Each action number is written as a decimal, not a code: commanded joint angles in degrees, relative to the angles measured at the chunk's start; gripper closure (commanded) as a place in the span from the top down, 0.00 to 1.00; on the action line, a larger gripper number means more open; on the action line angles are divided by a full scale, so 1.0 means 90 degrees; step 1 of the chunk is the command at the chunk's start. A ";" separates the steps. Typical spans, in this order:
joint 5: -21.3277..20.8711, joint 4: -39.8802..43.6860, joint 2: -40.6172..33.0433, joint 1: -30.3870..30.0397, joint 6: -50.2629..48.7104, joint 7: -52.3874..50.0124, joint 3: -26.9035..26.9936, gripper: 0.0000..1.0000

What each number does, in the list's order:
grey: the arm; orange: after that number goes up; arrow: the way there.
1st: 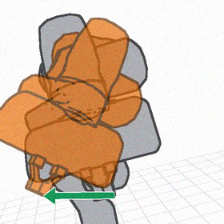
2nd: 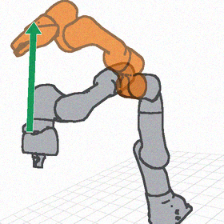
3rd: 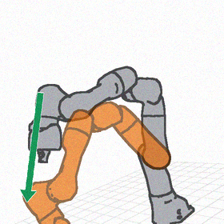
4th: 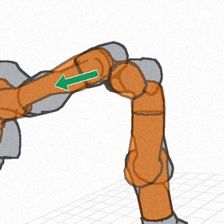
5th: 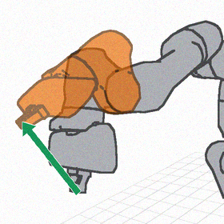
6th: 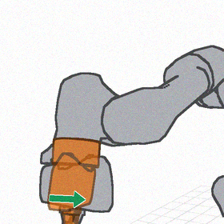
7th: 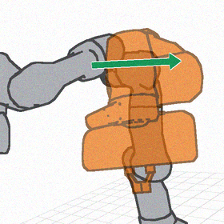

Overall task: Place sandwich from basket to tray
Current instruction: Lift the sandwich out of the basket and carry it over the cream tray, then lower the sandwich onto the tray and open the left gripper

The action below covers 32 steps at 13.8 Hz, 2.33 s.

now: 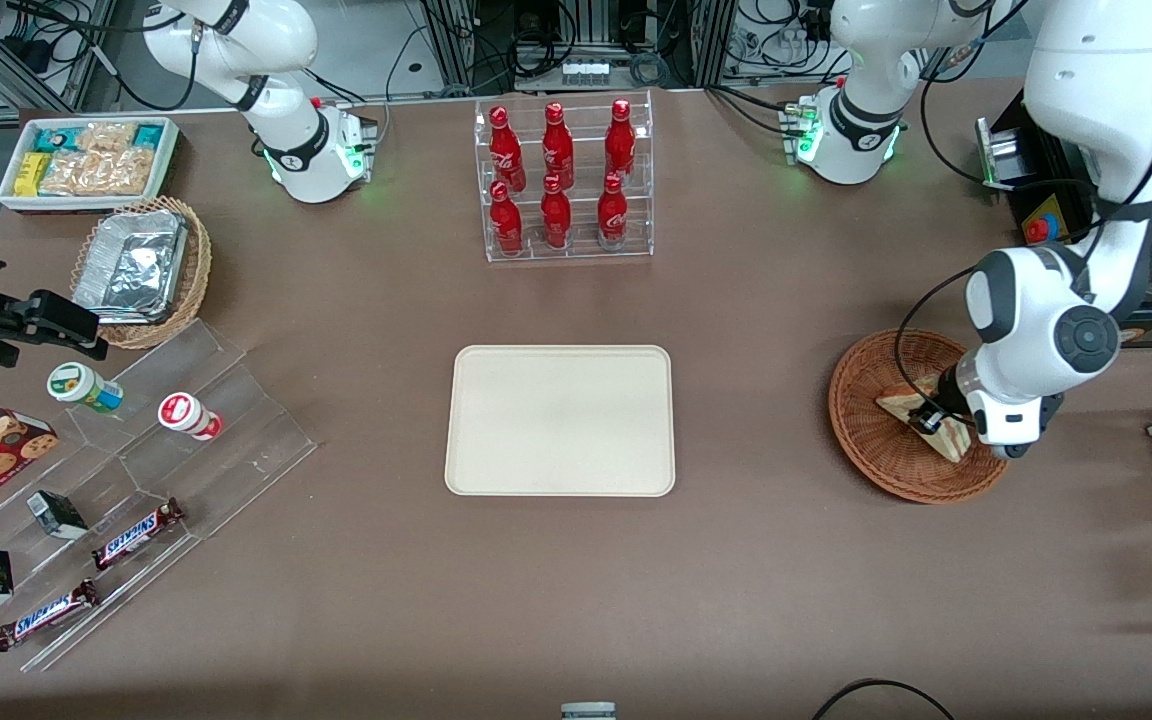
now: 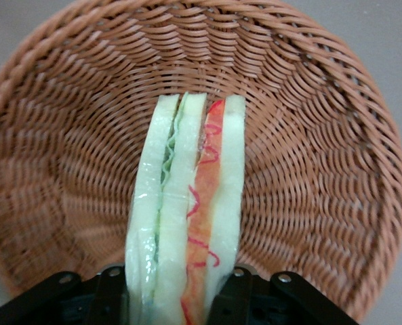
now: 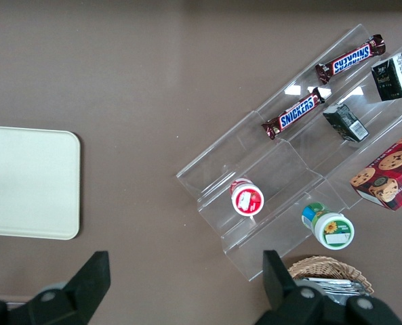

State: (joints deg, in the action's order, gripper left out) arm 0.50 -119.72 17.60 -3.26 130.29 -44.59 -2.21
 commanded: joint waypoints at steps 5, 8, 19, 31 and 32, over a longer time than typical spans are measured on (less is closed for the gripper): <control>-0.0143 0.0616 -0.0560 0.0050 -0.1215 -0.0114 -0.1149 0.37; -0.0397 0.0714 -0.0394 0.0050 -0.1147 -0.0007 -0.1744 0.35; -0.1312 0.1818 0.1636 0.1551 0.0052 -0.0143 -0.3163 0.36; -0.1490 0.2950 0.2916 0.2413 0.0201 -0.0886 -0.2674 0.49; -0.1559 0.2960 0.2927 0.2404 0.0201 -0.0886 -0.2674 0.64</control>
State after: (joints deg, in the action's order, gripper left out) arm -11.67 -95.38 42.82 17.17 132.73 -51.26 -26.94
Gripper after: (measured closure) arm 0.537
